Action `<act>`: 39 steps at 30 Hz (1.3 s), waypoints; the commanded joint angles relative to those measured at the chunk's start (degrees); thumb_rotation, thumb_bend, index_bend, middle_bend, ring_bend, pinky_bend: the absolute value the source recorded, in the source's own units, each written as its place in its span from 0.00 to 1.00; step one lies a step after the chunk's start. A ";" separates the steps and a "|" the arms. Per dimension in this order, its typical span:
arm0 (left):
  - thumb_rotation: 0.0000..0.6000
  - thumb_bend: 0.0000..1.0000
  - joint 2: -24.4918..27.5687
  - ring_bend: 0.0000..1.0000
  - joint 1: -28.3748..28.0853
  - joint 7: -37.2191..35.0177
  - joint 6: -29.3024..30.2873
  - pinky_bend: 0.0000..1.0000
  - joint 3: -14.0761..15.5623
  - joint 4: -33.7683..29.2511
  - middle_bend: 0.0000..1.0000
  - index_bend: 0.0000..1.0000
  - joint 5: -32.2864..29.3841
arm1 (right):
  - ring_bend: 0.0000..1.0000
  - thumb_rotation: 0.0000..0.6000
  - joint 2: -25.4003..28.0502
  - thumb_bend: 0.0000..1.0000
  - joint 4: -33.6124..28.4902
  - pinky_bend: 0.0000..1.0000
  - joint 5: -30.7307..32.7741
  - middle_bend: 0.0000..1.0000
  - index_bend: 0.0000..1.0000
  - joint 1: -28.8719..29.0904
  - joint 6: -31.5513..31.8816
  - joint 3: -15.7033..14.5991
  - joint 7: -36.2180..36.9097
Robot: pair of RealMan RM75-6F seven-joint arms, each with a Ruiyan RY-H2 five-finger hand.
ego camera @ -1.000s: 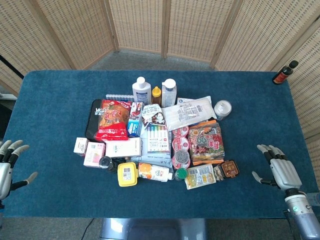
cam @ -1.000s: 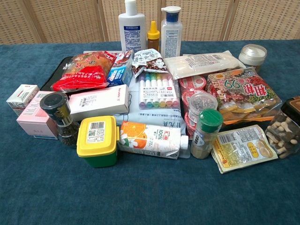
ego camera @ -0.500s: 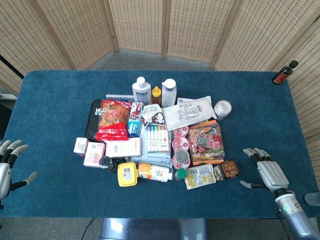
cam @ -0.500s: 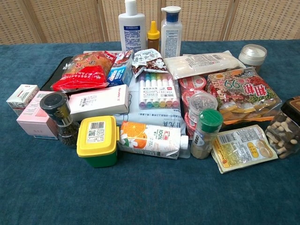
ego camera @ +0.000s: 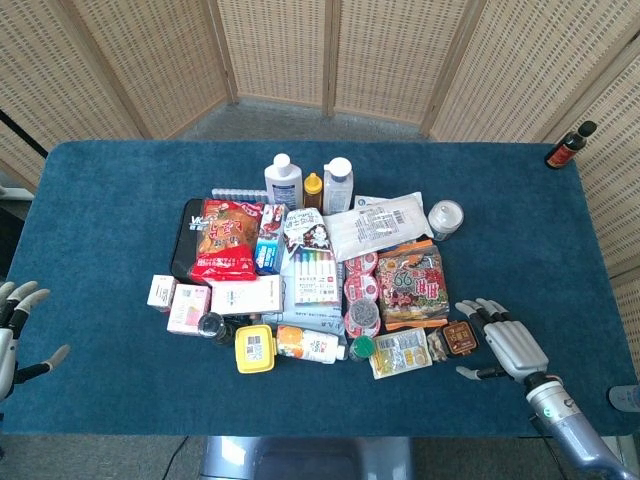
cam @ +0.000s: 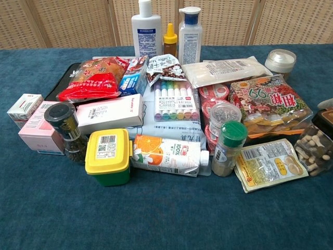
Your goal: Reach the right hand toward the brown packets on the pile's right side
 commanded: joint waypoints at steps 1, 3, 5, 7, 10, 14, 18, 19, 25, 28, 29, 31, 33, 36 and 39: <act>0.95 0.18 -0.05 0.10 0.17 -0.30 0.22 0.00 0.02 0.22 0.18 0.20 -0.05 | 0.00 0.77 -0.25 0.17 -0.45 0.00 -0.16 0.00 0.00 0.76 -0.72 0.04 -0.18; 0.95 0.18 -0.11 0.11 0.30 -0.59 0.36 0.00 0.04 0.47 0.18 0.20 -0.07 | 0.00 0.77 -0.37 0.17 -0.69 0.00 -0.09 0.00 0.00 1.33 -1.24 0.18 -0.16; 0.95 0.18 -0.18 0.11 0.43 -0.94 0.50 0.00 0.06 0.76 0.18 0.20 -0.08 | 0.00 0.78 -0.59 0.17 -0.91 0.00 -0.10 0.01 0.00 1.91 -1.53 0.41 -0.08; 0.95 0.18 -0.32 0.11 0.58 -1.40 0.78 0.00 0.06 1.15 0.18 0.20 -0.02 | 0.00 0.80 -0.85 0.16 -1.06 0.00 -0.06 0.04 0.00 2.44 -1.86 0.58 0.22; 0.95 0.18 -0.48 0.11 0.80 -2.00 1.10 0.00 0.10 1.71 0.19 0.21 0.04 | 0.01 0.86 -1.17 0.14 -1.01 0.00 0.35 0.07 0.00 3.11 -2.48 0.78 0.15; 0.95 0.18 -0.33 0.15 1.04 -1.89 1.02 0.00 0.30 1.76 0.23 0.26 -0.09 | 0.06 0.94 -1.71 0.11 -0.73 0.00 1.23 0.15 0.00 3.53 -2.82 1.01 0.31; 0.95 0.18 0.15 0.33 1.08 -0.90 0.24 0.00 0.78 0.66 0.39 0.34 -0.20 | 0.16 0.99 -2.03 0.11 -0.26 0.03 1.84 0.23 0.00 3.64 -2.94 0.96 1.15; 0.95 0.18 0.29 0.39 1.03 -0.63 -0.08 0.00 0.94 0.28 0.43 0.36 -0.19 | 0.19 1.00 -2.13 0.10 -0.14 0.04 1.97 0.25 0.00 3.61 -2.87 0.93 1.45; 0.95 0.18 0.59 0.51 0.74 0.55 -0.77 0.00 1.04 -0.84 0.52 0.40 -0.17 | 0.33 1.00 -2.60 0.09 1.10 0.14 2.61 0.35 0.00 3.39 -2.34 0.95 3.26; 0.95 0.18 0.59 0.51 0.58 1.10 -1.57 0.00 1.24 -1.16 0.53 0.41 -0.47 | 0.38 1.00 -2.87 0.08 1.70 0.16 2.93 0.40 0.00 3.20 -1.88 1.08 4.34; 0.95 0.18 0.55 0.51 0.56 1.24 -1.82 0.00 1.30 -1.21 0.54 0.41 -0.61 | 0.39 1.00 -2.96 0.08 1.90 0.17 2.96 0.41 0.00 3.13 -1.72 1.10 4.63; 0.95 0.18 0.40 0.51 0.55 1.41 -2.15 0.00 1.35 -1.25 0.54 0.41 -0.92 | 0.43 1.00 -3.12 0.08 2.30 0.19 2.97 0.44 0.01 3.04 -1.48 1.06 5.07; 0.95 0.18 0.22 0.51 0.60 1.52 -2.30 0.00 1.43 -1.13 0.54 0.42 -1.09 | 0.45 1.00 -3.19 0.08 2.55 0.21 2.99 0.46 0.02 3.02 -1.35 1.04 5.20; 0.95 0.18 -0.12 0.51 0.71 1.53 -2.31 0.00 1.55 -0.88 0.54 0.42 -1.13 | 0.50 1.00 -3.28 0.08 2.74 0.25 3.01 0.51 0.04 2.98 -1.03 1.10 5.46; 0.95 0.18 -0.42 0.51 0.84 1.33 -1.97 0.00 1.52 -0.50 0.54 0.43 -0.96 | 0.57 1.00 -3.25 0.08 2.82 0.30 2.89 0.57 0.06 2.92 -0.40 1.29 5.67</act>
